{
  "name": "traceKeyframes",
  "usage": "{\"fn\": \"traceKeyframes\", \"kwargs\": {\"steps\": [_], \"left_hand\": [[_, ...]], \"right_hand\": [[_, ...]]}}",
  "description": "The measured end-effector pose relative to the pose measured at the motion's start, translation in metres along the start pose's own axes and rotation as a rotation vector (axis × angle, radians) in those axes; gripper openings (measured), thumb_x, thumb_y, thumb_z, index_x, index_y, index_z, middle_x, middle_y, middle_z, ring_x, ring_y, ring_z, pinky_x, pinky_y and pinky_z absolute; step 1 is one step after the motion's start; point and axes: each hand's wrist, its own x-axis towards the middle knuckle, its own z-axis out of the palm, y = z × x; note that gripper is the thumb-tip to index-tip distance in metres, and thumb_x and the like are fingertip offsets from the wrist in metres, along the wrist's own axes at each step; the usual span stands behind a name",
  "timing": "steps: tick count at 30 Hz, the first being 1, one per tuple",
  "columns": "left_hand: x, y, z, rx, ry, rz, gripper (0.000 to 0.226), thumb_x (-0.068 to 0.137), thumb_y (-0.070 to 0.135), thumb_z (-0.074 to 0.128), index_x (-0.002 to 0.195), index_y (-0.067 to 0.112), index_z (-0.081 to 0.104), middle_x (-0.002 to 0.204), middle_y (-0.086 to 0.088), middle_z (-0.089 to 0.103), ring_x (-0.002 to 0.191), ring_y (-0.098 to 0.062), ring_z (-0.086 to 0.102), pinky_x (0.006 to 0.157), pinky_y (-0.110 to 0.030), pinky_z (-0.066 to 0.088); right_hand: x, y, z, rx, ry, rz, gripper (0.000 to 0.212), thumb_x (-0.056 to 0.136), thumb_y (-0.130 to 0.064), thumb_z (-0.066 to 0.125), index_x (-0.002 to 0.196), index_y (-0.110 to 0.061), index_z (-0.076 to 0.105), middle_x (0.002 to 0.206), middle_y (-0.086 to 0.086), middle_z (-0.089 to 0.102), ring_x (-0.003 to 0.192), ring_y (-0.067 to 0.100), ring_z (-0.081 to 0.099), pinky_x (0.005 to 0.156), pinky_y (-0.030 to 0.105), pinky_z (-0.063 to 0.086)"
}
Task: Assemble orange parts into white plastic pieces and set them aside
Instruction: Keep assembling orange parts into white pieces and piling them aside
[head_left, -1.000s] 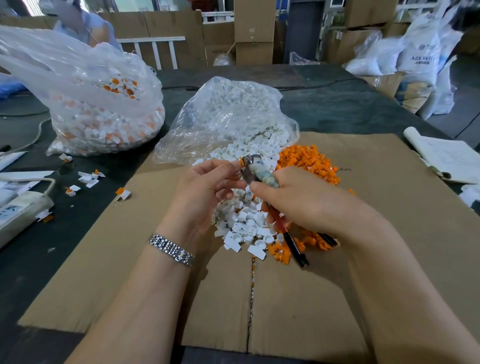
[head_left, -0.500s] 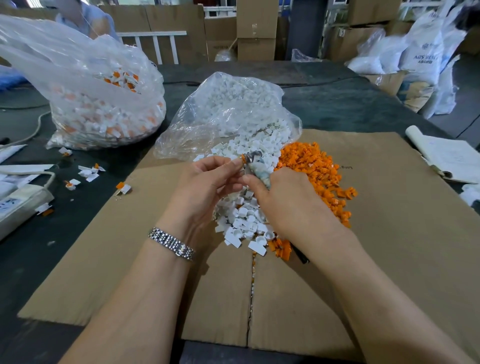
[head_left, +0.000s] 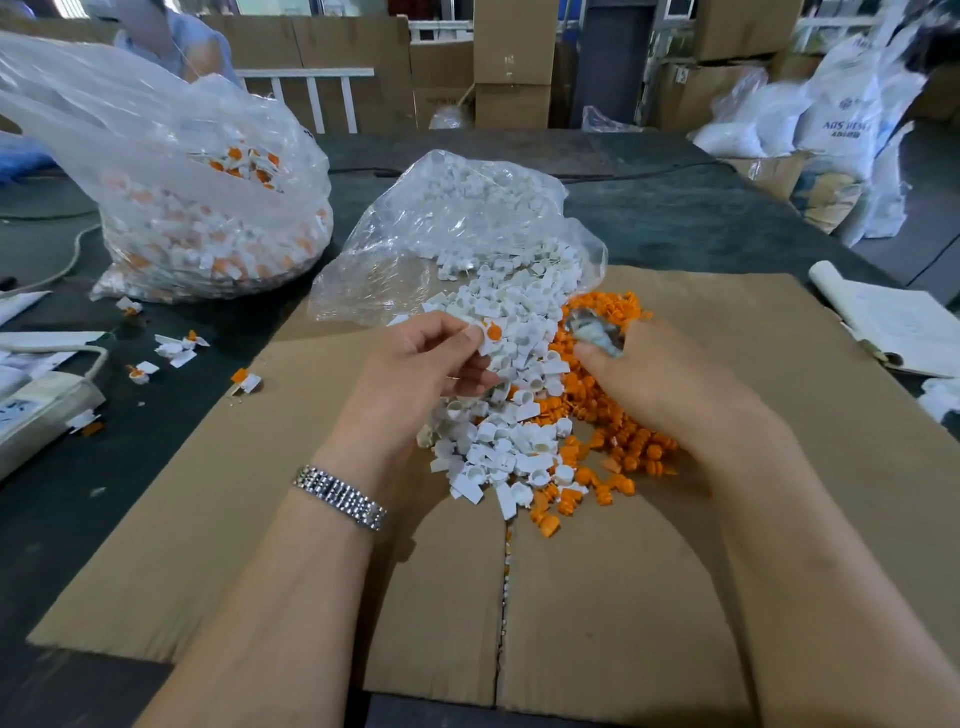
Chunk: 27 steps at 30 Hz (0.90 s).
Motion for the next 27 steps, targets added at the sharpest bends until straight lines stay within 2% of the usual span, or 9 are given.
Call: {"fn": "traceKeyframes", "kwargs": {"steps": [3,6,10,14,16,19,23,25,27], "left_hand": [[0.000,0.001,-0.002,0.080,0.028,0.018,0.015,0.098,0.018,0.069,0.089,0.008,0.074,0.078,-0.008,0.076,0.078,-0.023,0.078,0.065,-0.019,0.057],[0.000,0.001,-0.005,0.162,0.122,0.030,0.011,0.094,0.020,0.074,0.088,0.011,0.076,0.075,-0.003,0.076,0.070,-0.013,0.075,0.060,-0.018,0.056],[0.004,0.000,-0.021,0.515,0.501,0.085,0.010,0.090,0.023,0.077,0.082,0.023,0.071,0.072,0.007,0.072,0.068,-0.008,0.070,0.061,-0.029,0.054],[0.006,0.000,-0.039,0.758,0.782,0.129,0.009,0.092,0.016,0.066,0.089,0.023,0.061,0.095,0.003,0.066,0.082,-0.017,0.054,0.069,-0.031,0.037],[0.007,-0.001,-0.040,0.772,0.788,0.137,0.010,0.092,0.013,0.062,0.097,0.022,0.059,0.105,-0.004,0.065,0.085,-0.019,0.053,0.069,-0.033,0.036],[0.008,-0.002,-0.035,0.760,0.719,0.168,0.009,0.092,0.013,0.061,0.097,0.021,0.061,0.105,-0.004,0.066,0.087,-0.020,0.056,0.071,-0.033,0.039],[0.010,-0.005,-0.040,0.856,0.605,0.074,0.016,0.092,0.008,0.058,0.094,0.022,0.067,0.102,-0.001,0.067,0.087,-0.021,0.059,0.067,-0.031,0.041],[0.012,-0.006,-0.043,0.915,0.527,-0.029,0.021,0.095,0.009,0.057,0.104,0.022,0.071,0.111,-0.003,0.065,0.076,-0.014,0.053,0.057,-0.026,0.035],[0.015,-0.007,-0.044,0.967,0.428,-0.133,0.029,0.098,0.008,0.056,0.119,0.021,0.071,0.118,-0.005,0.064,0.075,-0.011,0.051,0.059,-0.024,0.035]], "right_hand": [[0.002,0.005,0.018,-0.138,0.031,0.040,0.054,0.094,-0.060,0.050,0.112,-0.010,0.057,0.119,0.017,0.054,0.111,0.038,0.054,0.093,0.051,0.047],[0.000,0.003,0.023,-0.176,0.050,0.030,0.060,0.091,-0.062,0.055,0.118,-0.009,0.054,0.125,0.017,0.050,0.118,0.038,0.049,0.096,0.053,0.043],[0.001,0.006,0.022,-0.130,0.064,0.007,0.059,0.088,-0.061,0.062,0.119,-0.012,0.053,0.123,0.013,0.053,0.119,0.035,0.050,0.097,0.053,0.045],[0.001,0.007,0.018,0.000,0.107,-0.058,0.053,0.088,-0.050,0.068,0.129,-0.021,0.052,0.129,0.007,0.052,0.126,0.031,0.045,0.101,0.052,0.040],[0.000,0.006,0.016,0.012,0.159,-0.156,0.033,0.092,-0.040,0.066,0.121,-0.028,0.057,0.124,0.001,0.053,0.124,0.026,0.044,0.099,0.050,0.037],[-0.003,0.006,0.014,-0.009,0.158,-0.240,0.009,0.091,-0.037,0.067,0.099,-0.034,0.065,0.099,-0.012,0.057,0.112,0.019,0.047,0.091,0.044,0.037],[-0.007,0.006,0.016,-0.192,0.090,-0.235,0.015,0.087,-0.044,0.071,0.098,-0.034,0.067,0.099,-0.010,0.055,0.113,0.020,0.046,0.092,0.045,0.039],[-0.007,0.005,0.017,-0.251,0.091,-0.259,0.014,0.089,-0.043,0.069,0.100,-0.033,0.070,0.100,-0.008,0.049,0.115,0.021,0.043,0.092,0.045,0.041],[-0.007,0.005,0.017,-0.267,0.080,-0.291,0.016,0.091,-0.041,0.069,0.104,-0.034,0.073,0.103,-0.006,0.051,0.116,0.022,0.042,0.092,0.043,0.043]]}}
